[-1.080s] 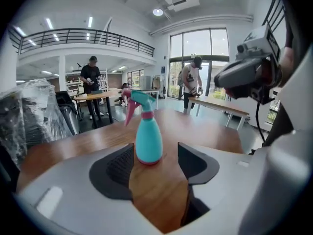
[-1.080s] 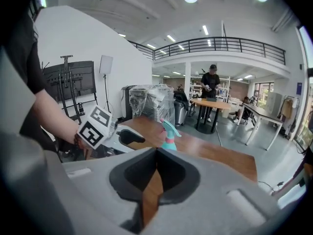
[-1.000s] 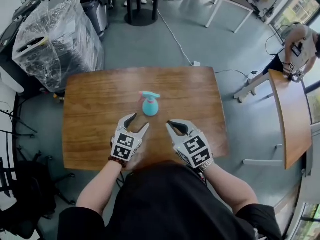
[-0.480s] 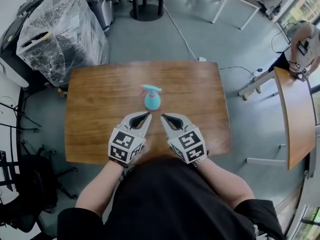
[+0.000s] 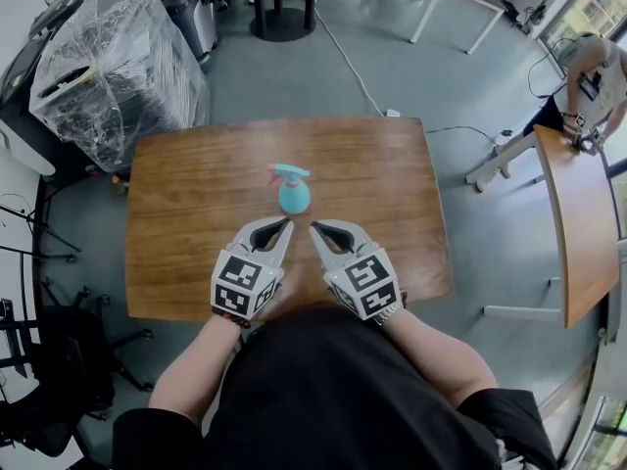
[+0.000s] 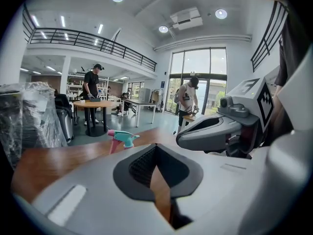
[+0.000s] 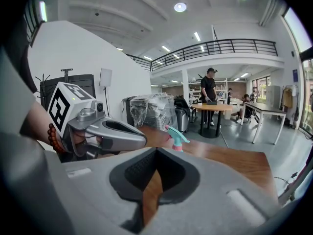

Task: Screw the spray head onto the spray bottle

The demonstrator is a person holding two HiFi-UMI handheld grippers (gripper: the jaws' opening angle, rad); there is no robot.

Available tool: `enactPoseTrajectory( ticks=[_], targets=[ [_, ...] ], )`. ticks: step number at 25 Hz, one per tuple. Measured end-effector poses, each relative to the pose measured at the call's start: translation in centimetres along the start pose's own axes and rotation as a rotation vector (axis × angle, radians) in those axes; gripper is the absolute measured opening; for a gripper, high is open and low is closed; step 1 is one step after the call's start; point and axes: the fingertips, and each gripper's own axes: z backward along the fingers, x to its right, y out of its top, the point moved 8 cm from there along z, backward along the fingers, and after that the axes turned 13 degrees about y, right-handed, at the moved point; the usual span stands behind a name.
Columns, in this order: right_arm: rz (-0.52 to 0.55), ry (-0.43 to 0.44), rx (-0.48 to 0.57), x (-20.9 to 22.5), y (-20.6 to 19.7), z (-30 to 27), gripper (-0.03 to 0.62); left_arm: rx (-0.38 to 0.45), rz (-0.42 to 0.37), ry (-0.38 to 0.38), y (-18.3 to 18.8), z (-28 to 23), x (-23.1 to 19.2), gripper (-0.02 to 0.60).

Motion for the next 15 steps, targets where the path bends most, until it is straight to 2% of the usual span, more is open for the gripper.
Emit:
enactPoseTrajectory(
  ticks=[15],
  targets=[
    [0.002,-0.002,-0.002,-0.36,-0.13,0.14,-0.009,0.000,-0.006,0.005,-0.23,0.41,0.27,0.012]
  ],
)
